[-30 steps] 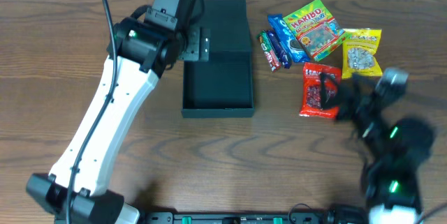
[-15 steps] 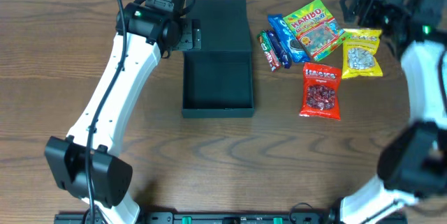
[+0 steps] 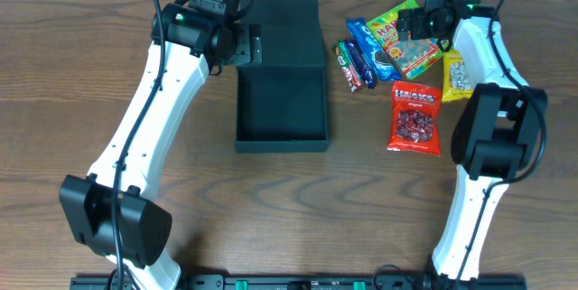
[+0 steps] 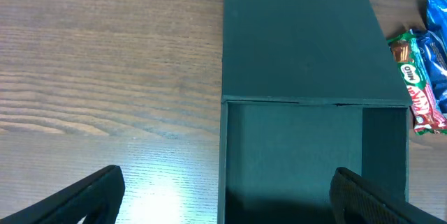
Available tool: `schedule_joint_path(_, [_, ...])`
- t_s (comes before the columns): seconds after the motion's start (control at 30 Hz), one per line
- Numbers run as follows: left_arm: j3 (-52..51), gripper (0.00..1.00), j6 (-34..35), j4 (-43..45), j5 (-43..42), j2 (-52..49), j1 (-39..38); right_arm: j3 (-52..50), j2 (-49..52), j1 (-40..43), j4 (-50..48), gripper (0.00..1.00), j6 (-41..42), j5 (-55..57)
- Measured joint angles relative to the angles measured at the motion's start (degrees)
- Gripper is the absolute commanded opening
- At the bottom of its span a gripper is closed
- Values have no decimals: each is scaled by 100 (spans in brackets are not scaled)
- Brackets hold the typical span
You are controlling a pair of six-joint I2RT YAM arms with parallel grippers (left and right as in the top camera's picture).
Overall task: Pack container
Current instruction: 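Grasp the green Haribo Worms bag with the right gripper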
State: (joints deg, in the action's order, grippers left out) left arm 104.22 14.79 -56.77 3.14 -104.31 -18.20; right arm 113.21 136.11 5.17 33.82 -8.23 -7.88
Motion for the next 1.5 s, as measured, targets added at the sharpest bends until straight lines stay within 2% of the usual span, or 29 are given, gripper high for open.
schedule_joint_path(0.17, [0, 95, 0, 2, -2, 0, 0, 26, 219, 7, 282, 95, -98, 315])
schedule_joint_path(0.3, [0, 95, 0, 2, 0, 0, 0, 116, 337, 4, 415, 79, -173, 339])
schedule_joint_path(0.43, [0, 95, 0, 0, -2, 0, 0, 164, 380, 0, 485, 57, -221, 280])
schedule_joint_path(0.63, [0, 95, 0, 2, 0, -2, 0, 216, 411, -26, 581, 48, -236, 262])
schedule_joint_path(0.7, [0, 95, 0, 2, 0, 0, 0, 223, 415, -28, 623, 38, -256, 256])
schedule_joint_path(0.77, [0, 95, 0, 2, -2, 0, 0, 269, 452, -28, 713, 20, -240, 229])
schedule_joint_path(0.8, [0, 95, 0, 2, 0, -2, 0, 306, 476, -28, 752, 13, -249, 212])
schedule_joint_path(0.9, [0, 95, 0, 0, 0, 0, 0, 378, 511, -33, 839, 1, -249, 175])
schedule_joint_path(1.23, [0, 95, 0, 2, 0, -2, 0, 717, 636, -26, 1075, 2, 225, 212])
schedule_joint_path(1.5, [0, 95, 0, 24, 0, 0, 0, 2096, 857, -22, 1891, 1, 638, 437])
